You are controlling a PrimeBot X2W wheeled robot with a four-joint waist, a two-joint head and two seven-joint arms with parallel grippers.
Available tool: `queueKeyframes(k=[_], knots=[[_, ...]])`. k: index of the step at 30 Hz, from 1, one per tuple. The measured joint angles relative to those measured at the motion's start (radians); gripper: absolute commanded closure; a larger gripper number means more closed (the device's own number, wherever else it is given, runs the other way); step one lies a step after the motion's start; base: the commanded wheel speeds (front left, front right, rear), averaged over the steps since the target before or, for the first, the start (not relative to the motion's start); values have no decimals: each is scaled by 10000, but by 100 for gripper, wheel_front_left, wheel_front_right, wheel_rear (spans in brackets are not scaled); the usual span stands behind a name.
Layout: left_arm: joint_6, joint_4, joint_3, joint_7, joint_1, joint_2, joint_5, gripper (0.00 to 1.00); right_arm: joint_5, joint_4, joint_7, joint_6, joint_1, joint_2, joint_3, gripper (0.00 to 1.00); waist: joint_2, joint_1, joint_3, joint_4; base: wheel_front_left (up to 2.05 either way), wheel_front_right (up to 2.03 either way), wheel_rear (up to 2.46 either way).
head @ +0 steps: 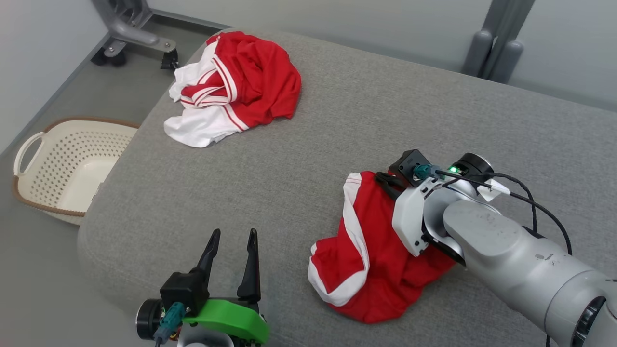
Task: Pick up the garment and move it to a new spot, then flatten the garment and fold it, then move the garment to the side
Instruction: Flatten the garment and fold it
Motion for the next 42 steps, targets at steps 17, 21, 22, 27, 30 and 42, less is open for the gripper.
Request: queueKeyframes(k=[17,21,22,27,30,42], knots=[[48,-25,550,0,304,0,276,0,265,-1929,-1172,-2,1224,-2121,-3432,100,1,0,-441,-1919,0,0,0],[31,-69,713,0,434,0,433,0,-681,-3074,-1170,-2,3497,-2247,-6025,100,1,0,-538,-2320,0,0,0],[27,-75,736,0,438,0,462,0,-1035,-3365,-1172,-2,4120,-2150,-6706,100,1,-1,-552,-2419,0,0,0],[-29,-102,842,0,444,0,564,0,-2807,-4521,-1170,-2,6815,-1053,-9451,100,1,-1,-568,-2820,0,0,0],[-69,-88,878,0,441,0,596,0,-3580,-4959,-1172,-2,7732,-378,-10569,100,1,-1,-539,-3020,0,0,0],[-163,77,951,0,433,-2,652,0,-4544,-4807,-1172,-2,8670,1101,-11904,92,1,0,-672,-3361,0,0,0]])
